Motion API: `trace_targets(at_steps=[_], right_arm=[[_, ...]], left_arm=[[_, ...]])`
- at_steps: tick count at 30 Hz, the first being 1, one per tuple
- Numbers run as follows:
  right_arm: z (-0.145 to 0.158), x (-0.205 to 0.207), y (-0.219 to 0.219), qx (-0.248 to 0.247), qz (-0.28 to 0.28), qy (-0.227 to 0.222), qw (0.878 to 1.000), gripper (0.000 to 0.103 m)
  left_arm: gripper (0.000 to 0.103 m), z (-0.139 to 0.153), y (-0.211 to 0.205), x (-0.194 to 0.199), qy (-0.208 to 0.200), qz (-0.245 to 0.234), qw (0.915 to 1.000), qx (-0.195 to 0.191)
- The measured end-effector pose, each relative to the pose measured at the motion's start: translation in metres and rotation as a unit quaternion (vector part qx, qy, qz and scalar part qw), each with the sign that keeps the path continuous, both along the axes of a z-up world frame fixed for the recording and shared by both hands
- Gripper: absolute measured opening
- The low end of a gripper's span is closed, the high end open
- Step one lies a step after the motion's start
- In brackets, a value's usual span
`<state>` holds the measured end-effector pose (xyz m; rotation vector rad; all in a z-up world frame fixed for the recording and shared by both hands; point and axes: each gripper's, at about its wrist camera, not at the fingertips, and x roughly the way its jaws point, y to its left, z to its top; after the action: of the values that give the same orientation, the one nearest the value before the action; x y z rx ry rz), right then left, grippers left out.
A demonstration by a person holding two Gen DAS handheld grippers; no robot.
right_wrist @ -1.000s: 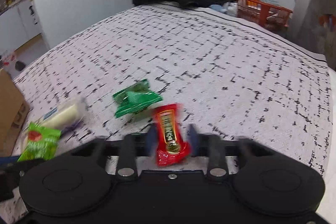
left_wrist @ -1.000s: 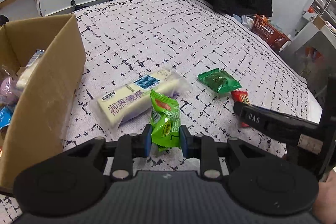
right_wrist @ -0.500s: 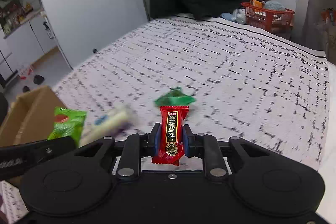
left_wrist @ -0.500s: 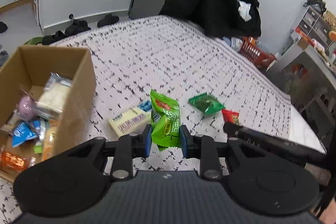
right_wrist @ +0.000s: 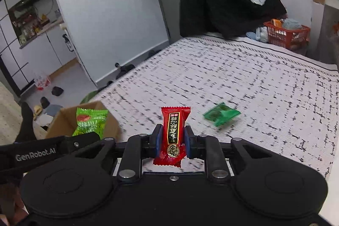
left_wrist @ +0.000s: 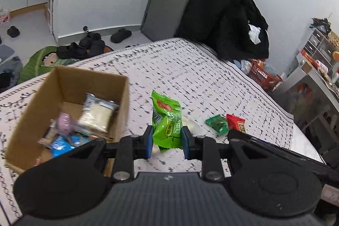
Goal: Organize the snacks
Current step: 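Carry both snacks over the cardboard box and open both grippers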
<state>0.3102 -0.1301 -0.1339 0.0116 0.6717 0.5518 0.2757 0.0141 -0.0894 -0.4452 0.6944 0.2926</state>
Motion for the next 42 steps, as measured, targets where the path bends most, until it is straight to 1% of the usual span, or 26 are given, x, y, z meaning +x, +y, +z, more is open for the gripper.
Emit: trace_targets(at_steps=[3, 11, 16, 21, 27, 38, 40, 42], right_arm=[[0.007, -0.009, 0.008, 0.007, 0.006, -0.001, 1.0, 0.021], [0.022, -0.031, 0.033, 0.007, 0.021, -0.011, 1.0, 0.021], [0.028, -0.042, 0.047, 0.008, 0.027, -0.015, 0.999, 0.021], [0.031, -0.052, 0.062, -0.003, 0.034, -0.022, 0.999, 0.021], [0.03, -0.058, 0.077, -0.015, 0.041, -0.026, 0.999, 0.021], [0.018, -0.062, 0.103, -0.034, 0.055, -0.019, 0.998, 0.021], [0.016, -0.062, 0.105, -0.037, 0.057, -0.017, 0.998, 0.021], [0.015, -0.061, 0.108, -0.038, 0.057, -0.014, 0.998, 0.021]], left_arm=[[0.026, 0.006, 0.011, -0.01, -0.003, 0.008, 1.0, 0.001], [0.026, 0.018, 0.035, -0.03, -0.013, 0.031, 0.9994, -0.003], [0.026, 0.018, 0.048, -0.04, -0.015, 0.039, 0.9991, -0.011], [0.026, 0.017, 0.062, -0.05, -0.019, 0.049, 0.9985, -0.018], [0.026, 0.011, 0.076, -0.054, -0.015, 0.051, 0.9981, -0.03], [0.027, -0.012, 0.094, -0.054, 0.011, 0.052, 0.997, -0.057], [0.029, -0.015, 0.097, -0.055, 0.016, 0.057, 0.9964, -0.061], [0.03, -0.017, 0.099, -0.055, 0.016, 0.059, 0.996, -0.065]])
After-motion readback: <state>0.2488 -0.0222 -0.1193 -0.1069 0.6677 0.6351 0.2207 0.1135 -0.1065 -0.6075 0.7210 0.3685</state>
